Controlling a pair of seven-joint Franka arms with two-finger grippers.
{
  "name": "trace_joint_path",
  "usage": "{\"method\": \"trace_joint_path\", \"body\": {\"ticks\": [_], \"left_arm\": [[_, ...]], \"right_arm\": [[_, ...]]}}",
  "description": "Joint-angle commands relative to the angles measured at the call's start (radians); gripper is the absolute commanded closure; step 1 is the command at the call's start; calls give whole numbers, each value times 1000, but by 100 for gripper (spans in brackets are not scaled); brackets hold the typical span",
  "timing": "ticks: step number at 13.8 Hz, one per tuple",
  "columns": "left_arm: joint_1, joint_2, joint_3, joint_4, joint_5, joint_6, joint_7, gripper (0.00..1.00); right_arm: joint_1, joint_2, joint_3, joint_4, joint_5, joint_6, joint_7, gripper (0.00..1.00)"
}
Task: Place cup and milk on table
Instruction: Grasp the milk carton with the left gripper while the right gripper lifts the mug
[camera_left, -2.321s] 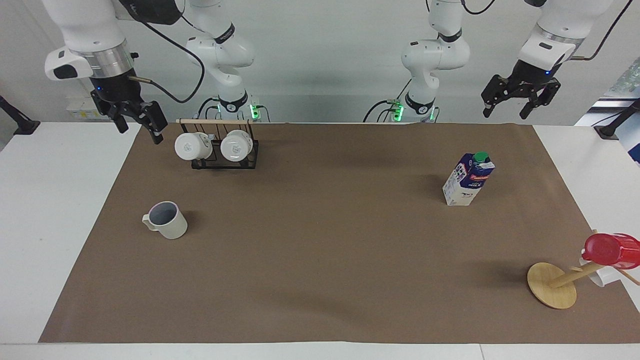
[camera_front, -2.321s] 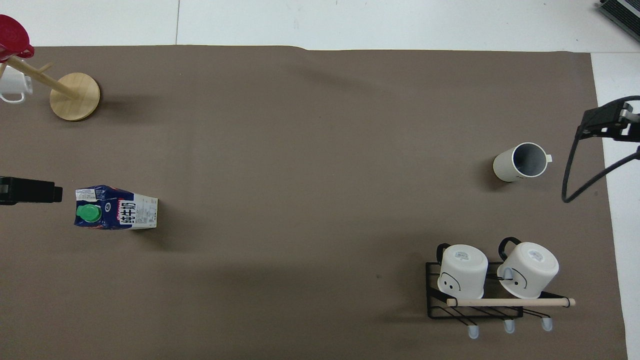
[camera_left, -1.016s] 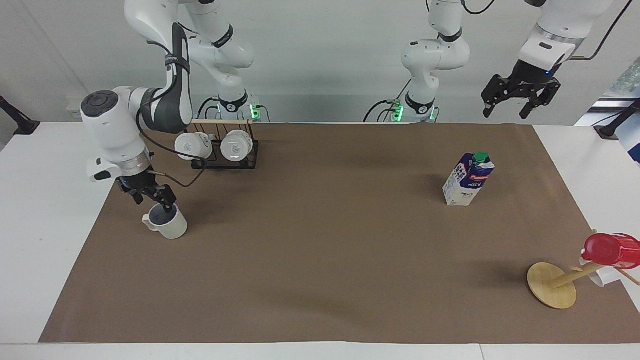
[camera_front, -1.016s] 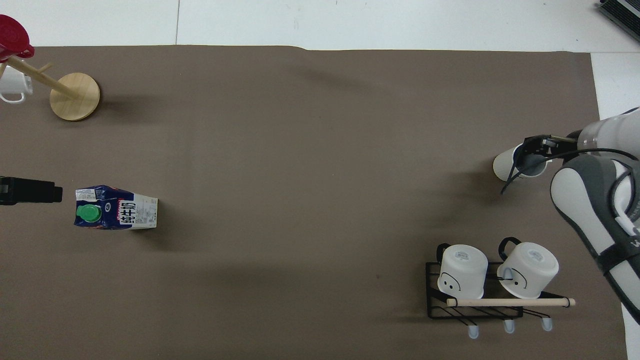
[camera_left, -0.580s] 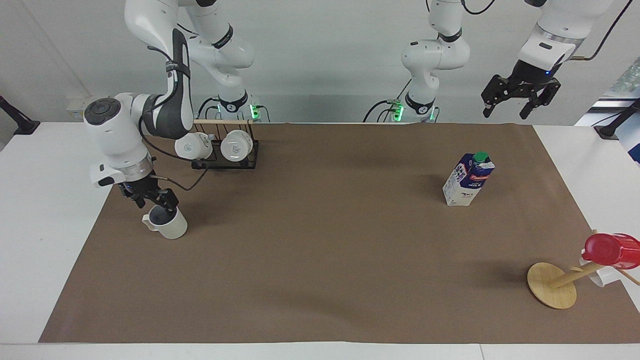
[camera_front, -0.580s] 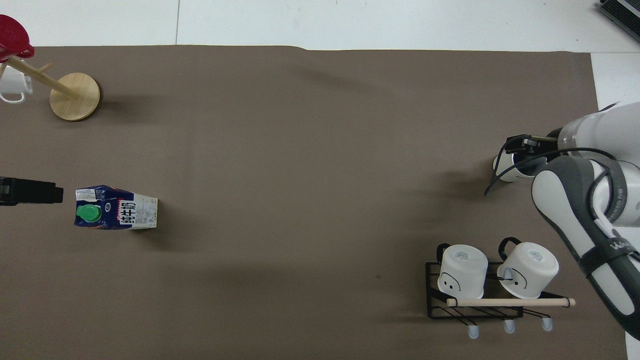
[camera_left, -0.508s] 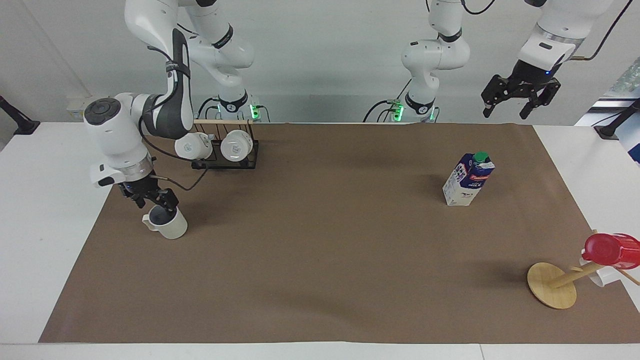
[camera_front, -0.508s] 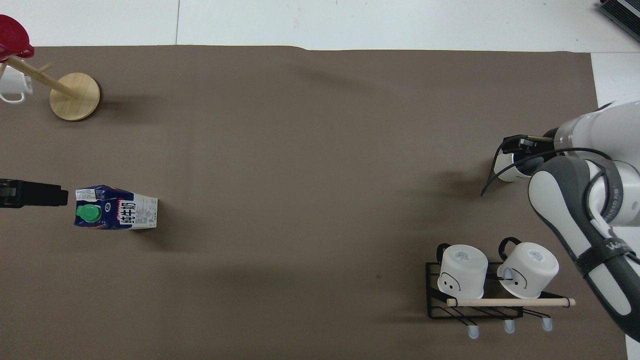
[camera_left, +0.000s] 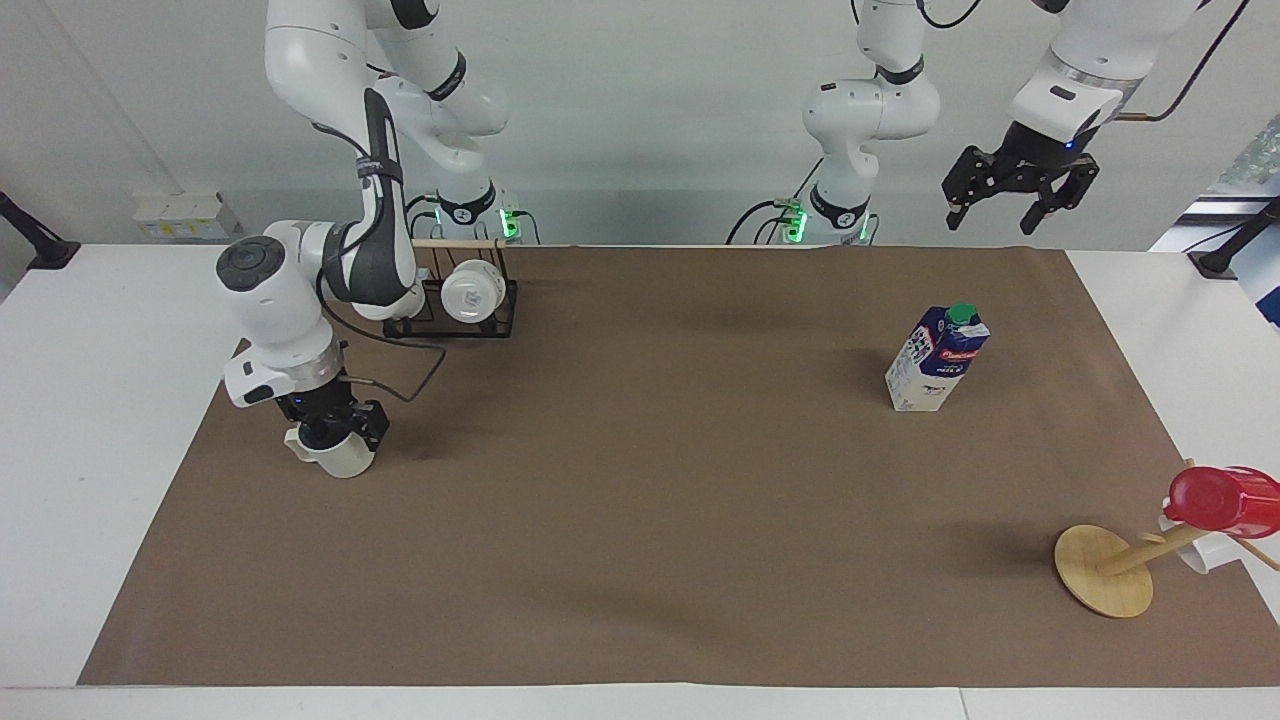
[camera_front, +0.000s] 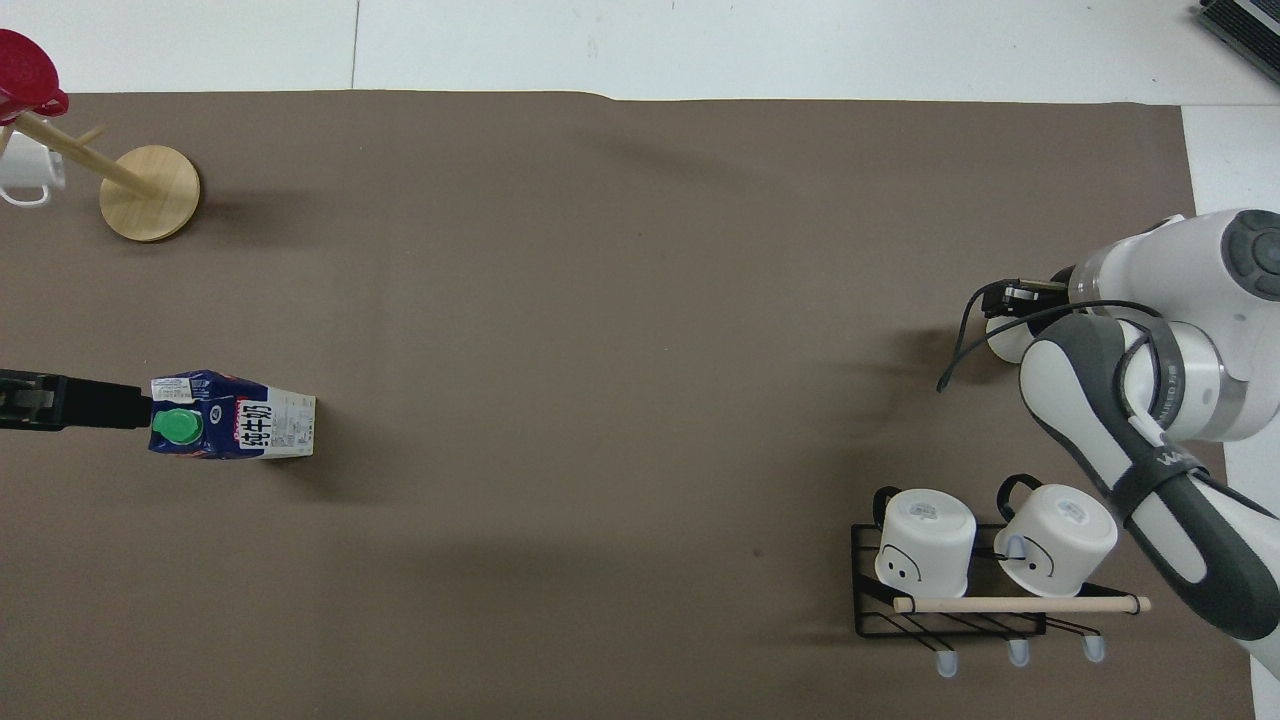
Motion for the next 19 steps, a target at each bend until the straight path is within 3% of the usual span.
{"method": "trace_joint_path", "body": {"ticks": [1,2,3,6,8,10,14,16,19], "left_arm": [[5,-74,2,-108,-9,31,10,0],[5,-106,2,-180,-8,100,13,0],[4,-129,2,-255,-8,166,17,0],[8,-152,3,-398,-6,319,48,0],[16,-152,6,-481,-5,445,86,0],[65,-148,8,-502,-3,484,164,0],[71,-126,8,-543,0,575,229,0],[71,-122,8,-610,0,655,237,0],[71,-109,8,-630,0,691,238,0]], "right_arm": [[-5,-6,4,-4,15,11,-23,72],[-5,-6,4,-4,15,8,-23,90],[-5,-8,7,-1,15,0,-12,100],[-5,-38,21,13,16,-13,5,100],[-3,-63,49,54,16,-84,31,100],[-3,-77,92,116,16,-170,77,100],[4,-88,196,157,-4,-201,166,100],[73,-86,198,183,-5,-210,254,100],[182,-62,199,280,-7,-269,404,100]]}}
